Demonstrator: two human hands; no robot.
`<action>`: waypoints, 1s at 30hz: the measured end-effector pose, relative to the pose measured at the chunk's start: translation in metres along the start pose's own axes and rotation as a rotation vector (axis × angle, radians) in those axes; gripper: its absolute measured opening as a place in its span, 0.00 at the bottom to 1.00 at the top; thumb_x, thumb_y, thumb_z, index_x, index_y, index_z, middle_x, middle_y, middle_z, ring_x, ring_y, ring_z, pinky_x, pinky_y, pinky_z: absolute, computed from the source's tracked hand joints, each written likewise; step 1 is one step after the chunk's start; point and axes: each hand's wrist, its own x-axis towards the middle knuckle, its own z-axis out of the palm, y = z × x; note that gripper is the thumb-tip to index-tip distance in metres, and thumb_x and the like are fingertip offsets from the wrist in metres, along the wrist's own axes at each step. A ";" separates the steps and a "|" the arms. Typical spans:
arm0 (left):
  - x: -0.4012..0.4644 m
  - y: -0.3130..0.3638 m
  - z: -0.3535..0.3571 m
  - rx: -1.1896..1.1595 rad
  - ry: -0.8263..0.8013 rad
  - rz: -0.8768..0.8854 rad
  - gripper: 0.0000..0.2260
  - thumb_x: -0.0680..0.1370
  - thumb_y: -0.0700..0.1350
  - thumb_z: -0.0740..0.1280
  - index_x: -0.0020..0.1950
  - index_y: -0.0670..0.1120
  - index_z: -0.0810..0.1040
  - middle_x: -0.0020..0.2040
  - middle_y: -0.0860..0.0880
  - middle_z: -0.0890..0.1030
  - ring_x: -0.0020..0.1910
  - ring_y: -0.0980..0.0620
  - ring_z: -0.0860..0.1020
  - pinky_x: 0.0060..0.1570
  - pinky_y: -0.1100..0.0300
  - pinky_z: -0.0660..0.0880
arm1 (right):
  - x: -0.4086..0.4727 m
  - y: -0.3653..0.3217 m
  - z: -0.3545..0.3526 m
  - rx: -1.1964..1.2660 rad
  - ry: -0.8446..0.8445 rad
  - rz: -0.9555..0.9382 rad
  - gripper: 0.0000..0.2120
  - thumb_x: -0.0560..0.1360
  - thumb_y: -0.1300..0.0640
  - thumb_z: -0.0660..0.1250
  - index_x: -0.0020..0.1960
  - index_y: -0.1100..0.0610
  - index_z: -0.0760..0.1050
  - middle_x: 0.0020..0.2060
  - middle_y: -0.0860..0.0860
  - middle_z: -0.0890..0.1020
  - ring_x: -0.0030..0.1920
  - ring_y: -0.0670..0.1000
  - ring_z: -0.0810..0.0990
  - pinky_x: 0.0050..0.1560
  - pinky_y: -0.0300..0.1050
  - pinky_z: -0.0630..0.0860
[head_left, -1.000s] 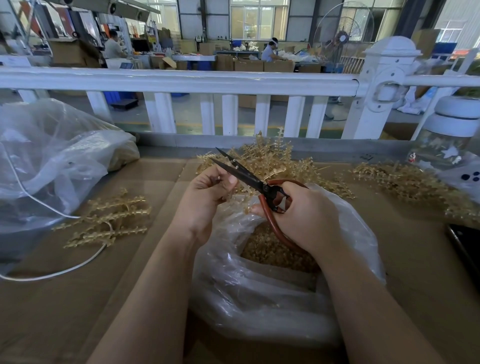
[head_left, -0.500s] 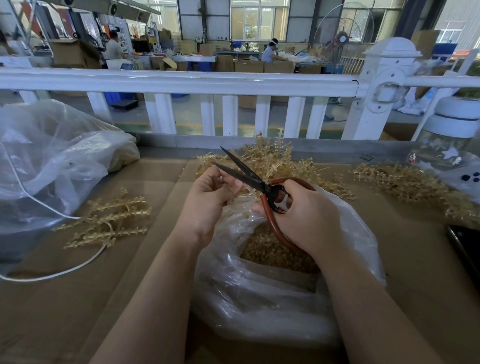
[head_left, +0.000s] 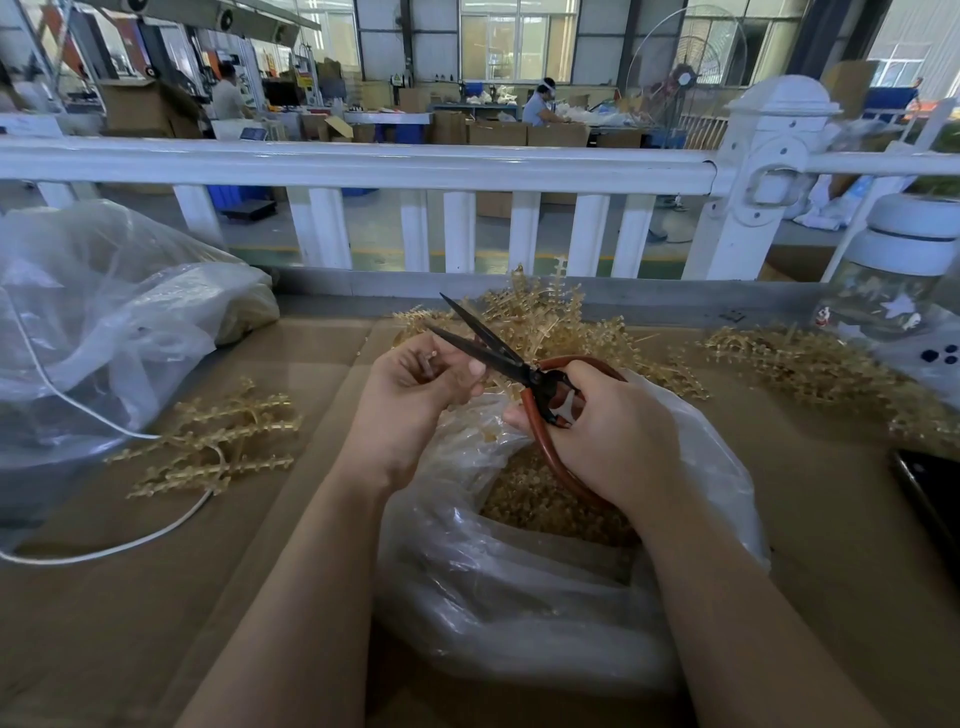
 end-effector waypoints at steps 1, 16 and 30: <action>0.000 -0.001 0.000 -0.003 0.009 -0.001 0.02 0.73 0.39 0.70 0.42 0.44 0.79 0.34 0.51 0.81 0.34 0.55 0.76 0.39 0.64 0.74 | 0.000 0.000 0.000 0.001 -0.005 -0.002 0.30 0.67 0.22 0.57 0.47 0.47 0.77 0.36 0.40 0.79 0.35 0.43 0.76 0.34 0.39 0.76; 0.002 -0.006 0.003 -0.072 0.125 -0.093 0.09 0.74 0.33 0.68 0.36 0.44 0.80 0.32 0.50 0.83 0.34 0.57 0.79 0.41 0.66 0.76 | 0.000 0.000 0.002 -0.107 0.031 0.002 0.20 0.72 0.29 0.67 0.43 0.45 0.74 0.32 0.41 0.76 0.33 0.42 0.75 0.29 0.38 0.73; 0.003 -0.010 -0.003 -0.089 0.066 -0.091 0.03 0.71 0.41 0.70 0.40 0.42 0.78 0.33 0.50 0.81 0.34 0.56 0.77 0.45 0.65 0.75 | 0.002 -0.001 0.001 -0.109 0.047 -0.008 0.21 0.72 0.29 0.68 0.42 0.47 0.77 0.32 0.43 0.80 0.31 0.46 0.78 0.31 0.41 0.76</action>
